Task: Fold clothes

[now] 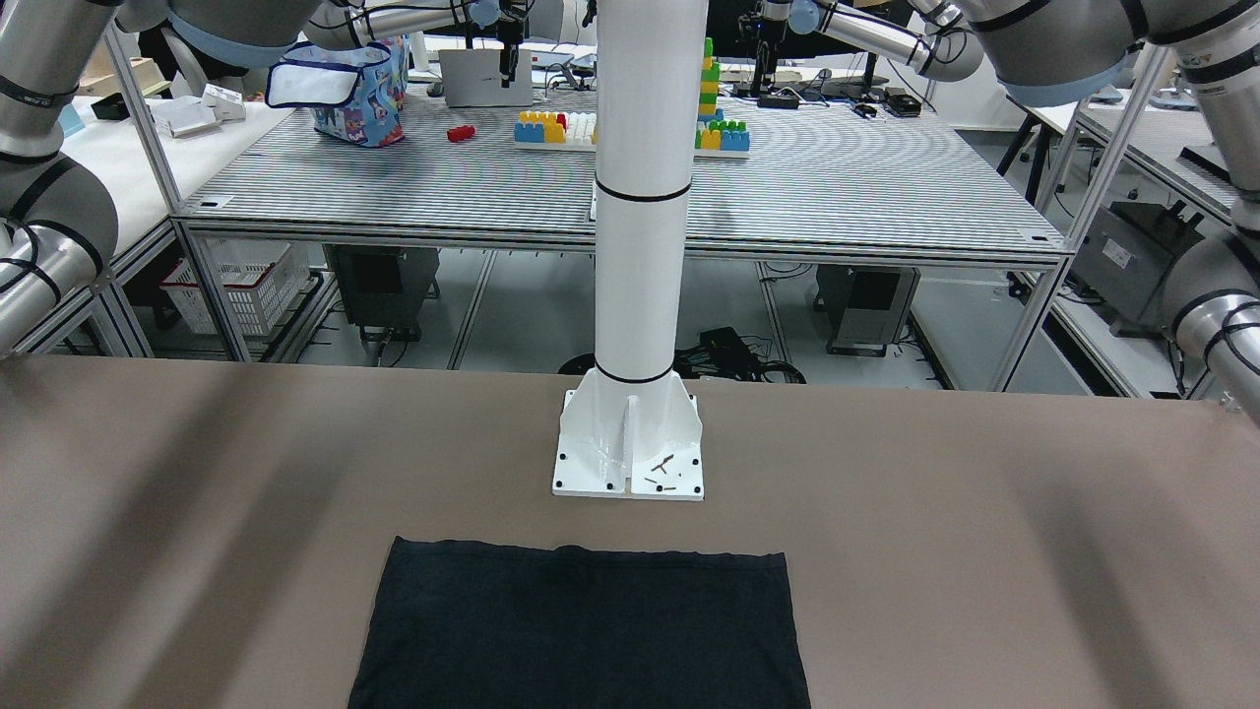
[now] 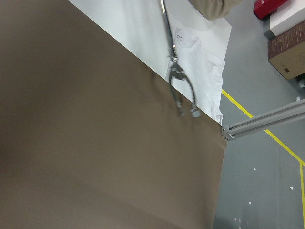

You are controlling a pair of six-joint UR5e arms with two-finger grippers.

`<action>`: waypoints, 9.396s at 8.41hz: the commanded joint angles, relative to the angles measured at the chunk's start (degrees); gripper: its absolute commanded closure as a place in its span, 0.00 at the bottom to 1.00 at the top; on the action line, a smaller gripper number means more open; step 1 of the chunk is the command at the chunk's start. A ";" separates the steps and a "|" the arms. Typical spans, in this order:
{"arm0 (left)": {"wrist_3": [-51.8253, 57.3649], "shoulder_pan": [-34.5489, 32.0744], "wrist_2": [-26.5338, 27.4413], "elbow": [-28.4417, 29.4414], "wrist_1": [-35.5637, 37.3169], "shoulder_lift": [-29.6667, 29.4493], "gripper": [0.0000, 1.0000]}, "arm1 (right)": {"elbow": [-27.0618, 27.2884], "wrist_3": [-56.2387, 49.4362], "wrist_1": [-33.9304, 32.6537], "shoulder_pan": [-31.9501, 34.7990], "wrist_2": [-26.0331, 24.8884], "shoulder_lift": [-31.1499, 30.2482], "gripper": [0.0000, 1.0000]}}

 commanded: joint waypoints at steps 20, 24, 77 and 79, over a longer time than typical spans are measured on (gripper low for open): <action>-10.63 0.91 -3.82 -0.23 -5.54 6.19 0.00 | -9.14 59.99 0.11 -22.28 15.24 21.43 0.09; -10.64 1.00 -3.82 0.03 -5.45 6.01 0.00 | -15.31 67.30 0.29 -30.63 4.61 27.95 0.31; -53.53 30.97 -18.58 35.09 -9.05 -35.56 0.62 | -15.58 81.81 -11.84 -45.14 -14.40 42.73 0.11; -53.45 30.97 -18.50 35.89 -9.50 -35.39 0.53 | -15.32 81.90 -11.84 -45.14 -14.40 42.73 0.11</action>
